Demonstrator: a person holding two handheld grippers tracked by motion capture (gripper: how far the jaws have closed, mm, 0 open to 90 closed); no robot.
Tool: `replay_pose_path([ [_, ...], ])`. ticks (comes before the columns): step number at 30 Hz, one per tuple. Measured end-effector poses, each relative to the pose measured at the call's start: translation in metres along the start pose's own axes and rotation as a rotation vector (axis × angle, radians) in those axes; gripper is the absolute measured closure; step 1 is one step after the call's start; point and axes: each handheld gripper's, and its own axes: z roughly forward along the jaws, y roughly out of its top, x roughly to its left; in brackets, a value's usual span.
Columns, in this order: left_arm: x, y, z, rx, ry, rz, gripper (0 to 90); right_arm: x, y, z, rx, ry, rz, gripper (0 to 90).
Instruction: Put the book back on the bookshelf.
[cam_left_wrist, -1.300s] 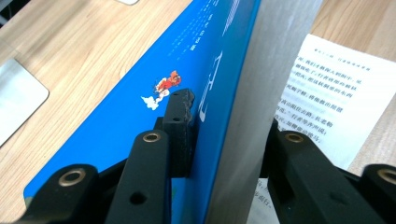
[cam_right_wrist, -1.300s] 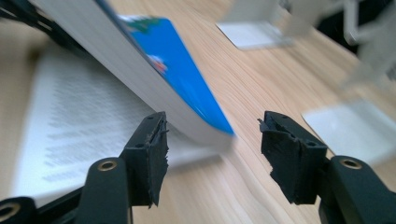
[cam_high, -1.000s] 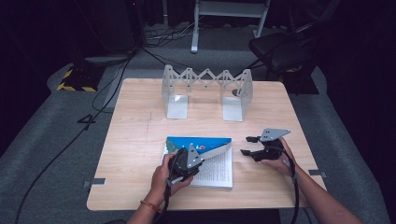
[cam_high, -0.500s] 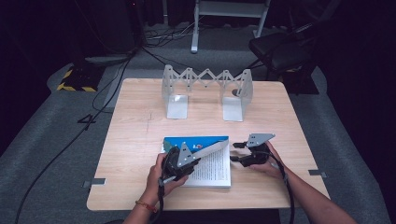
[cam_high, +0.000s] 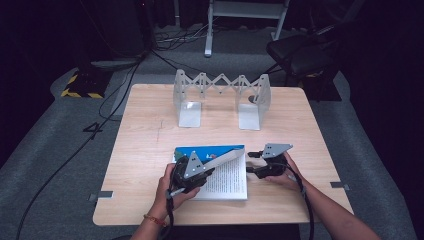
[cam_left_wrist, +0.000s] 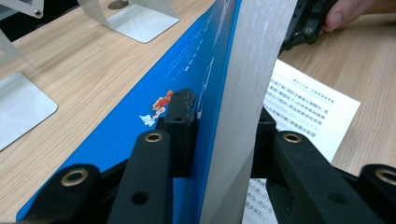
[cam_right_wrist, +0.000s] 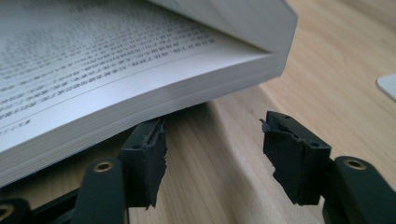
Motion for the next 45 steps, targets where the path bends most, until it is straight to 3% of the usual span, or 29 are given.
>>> replay_pose_path([
  [8,0.006,0.001,-0.01,-0.063,-0.037,-0.07,69.1,0.002,0.022,-0.018,-0.126,-0.007,0.006,46.7],
  [12,0.006,0.001,-0.018,-0.046,-0.039,-0.081,68.7,0.006,0.035,-0.024,-0.138,-0.023,-0.022,47.1],
  [17,0.007,-0.007,-0.029,-0.073,-0.035,-0.098,68.2,0.013,0.048,-0.027,-0.162,-0.025,-0.052,47.6],
  [23,0.007,-0.02,-0.038,-0.116,-0.036,-0.12,66.4,0.019,0.067,-0.026,-0.216,-0.021,-0.057,47.6],
  [25,0.009,-0.023,-0.039,-0.138,-0.042,-0.148,65.7,0.02,0.071,-0.024,-0.231,-0.021,-0.051,47.6],
  [30,0.009,-0.025,-0.041,-0.146,-0.028,-0.142,62.9,0.02,0.08,-0.02,-0.251,-0.027,-0.042,47.6],
  [32,0.01,-0.026,-0.042,-0.157,-0.03,-0.158,60.1,0.02,0.085,-0.019,-0.268,-0.025,-0.032,47.6],
  [36,0.011,-0.027,-0.044,-0.17,-0.031,-0.147,65.1,0.022,0.091,-0.017,-0.288,-0.016,-0.035,48.9],
  [41,0.021,-0.03,-0.039,-0.222,-0.118,-0.201,65.7,0.023,0.09,-0.019,-0.294,-0.013,-0.05,50.9],
  [45,0.017,-0.019,-0.026,-0.235,-0.176,-0.185,66.1,0.015,0.084,-0.029,-0.296,-0.025,-0.033,50.9],
])
